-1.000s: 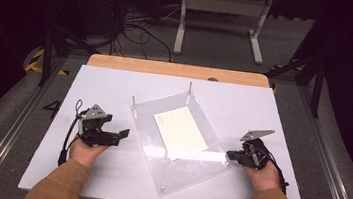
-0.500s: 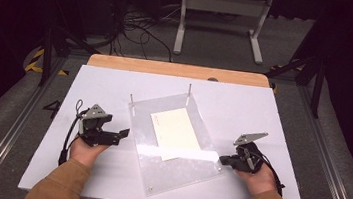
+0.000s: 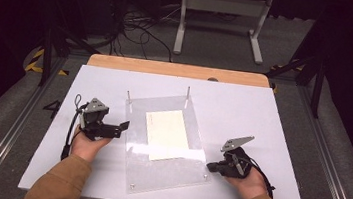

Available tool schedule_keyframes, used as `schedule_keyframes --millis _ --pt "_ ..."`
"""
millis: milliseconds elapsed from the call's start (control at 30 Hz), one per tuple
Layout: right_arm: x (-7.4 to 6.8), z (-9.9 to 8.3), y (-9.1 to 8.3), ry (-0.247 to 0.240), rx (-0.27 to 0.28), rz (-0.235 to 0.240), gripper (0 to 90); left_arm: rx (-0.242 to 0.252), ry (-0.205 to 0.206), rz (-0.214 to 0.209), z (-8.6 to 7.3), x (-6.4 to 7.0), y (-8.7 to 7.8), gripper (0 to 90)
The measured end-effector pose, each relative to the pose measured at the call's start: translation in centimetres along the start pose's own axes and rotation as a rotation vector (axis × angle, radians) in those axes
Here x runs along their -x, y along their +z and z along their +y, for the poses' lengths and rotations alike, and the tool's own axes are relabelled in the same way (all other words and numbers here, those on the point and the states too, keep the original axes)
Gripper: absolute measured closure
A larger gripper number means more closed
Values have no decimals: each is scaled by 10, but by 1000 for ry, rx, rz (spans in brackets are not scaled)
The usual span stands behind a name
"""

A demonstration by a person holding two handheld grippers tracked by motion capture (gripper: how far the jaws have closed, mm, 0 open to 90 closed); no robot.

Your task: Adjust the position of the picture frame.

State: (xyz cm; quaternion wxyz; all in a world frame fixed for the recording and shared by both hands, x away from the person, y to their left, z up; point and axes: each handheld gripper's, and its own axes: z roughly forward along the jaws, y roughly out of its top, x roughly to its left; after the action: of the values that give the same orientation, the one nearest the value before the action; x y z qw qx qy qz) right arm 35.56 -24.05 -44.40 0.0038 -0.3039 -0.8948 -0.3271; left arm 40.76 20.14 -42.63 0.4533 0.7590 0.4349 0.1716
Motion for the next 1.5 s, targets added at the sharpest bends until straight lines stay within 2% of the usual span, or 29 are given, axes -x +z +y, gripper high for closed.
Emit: schedule_keyframes --millis 67,167,200,267,400,500,567,633,667,733,800,867,933,1067,1233,1300,1400,1467,1500 --pt "-2 1 0 -16 -5 -3 895 -7 2 18 5 -2 2 37" --pt "-1 2 -1 -18 8 2 895 1 -16 32 10 -5 4 54" --pt "-1 2 -1 -18 8 2 895 -2 -35 45 14 -8 5 54" --pt "-4 4 -7 -29 36 -17 895 -5 -55 58 20 -13 13 95" --pt "-4 4 -15 -32 66 -37 894 -21 -60 94 22 -19 30 191" --pt "-3 3 -18 -30 82 -44 894 -55 -73 94 23 -23 40 272" --pt "-2 2 -19 -26 88 -47 894 -52 -66 93 28 -24 46 313" --pt "-2 1 -20 -27 91 -46 894 -13 -40 117 30 -22 48 379" --pt "-3 1 -20 -27 93 -48 894 -11 -28 120 31 -22 50 402" --pt "-3 0 -22 -30 98 -48 894 -47 -28 132 33 -24 57 435" --pt "-3 -1 -23 -30 101 -50 894 -40 -29 136 36 -24 60 454" --pt "-4 -3 -25 -27 106 -52 893 3 -23 144 38 -25 60 478" --pt "-4 -5 -26 -24 110 -53 894 20 -24 155 38 -26 63 497" --pt "-4 -10 -30 -15 119 -58 893 18 -17 152 34 -30 74 537" --pt "-5 -16 -33 -1 125 -67 893 25 0 151 32 -27 85 641" --pt "-5 -18 -34 4 125 -71 893 22 -24 155 30 -29 88 670" --pt "-5 -22 -36 12 128 -76 893 12 -74 150 27 -36 90 772" --pt "-6 -24 -37 17 131 -81 893 16 -79 143 26 -38 91 814" --pt "-5 -25 -37 18 131 -83 893 17 -70 153 26 -37 91 820"
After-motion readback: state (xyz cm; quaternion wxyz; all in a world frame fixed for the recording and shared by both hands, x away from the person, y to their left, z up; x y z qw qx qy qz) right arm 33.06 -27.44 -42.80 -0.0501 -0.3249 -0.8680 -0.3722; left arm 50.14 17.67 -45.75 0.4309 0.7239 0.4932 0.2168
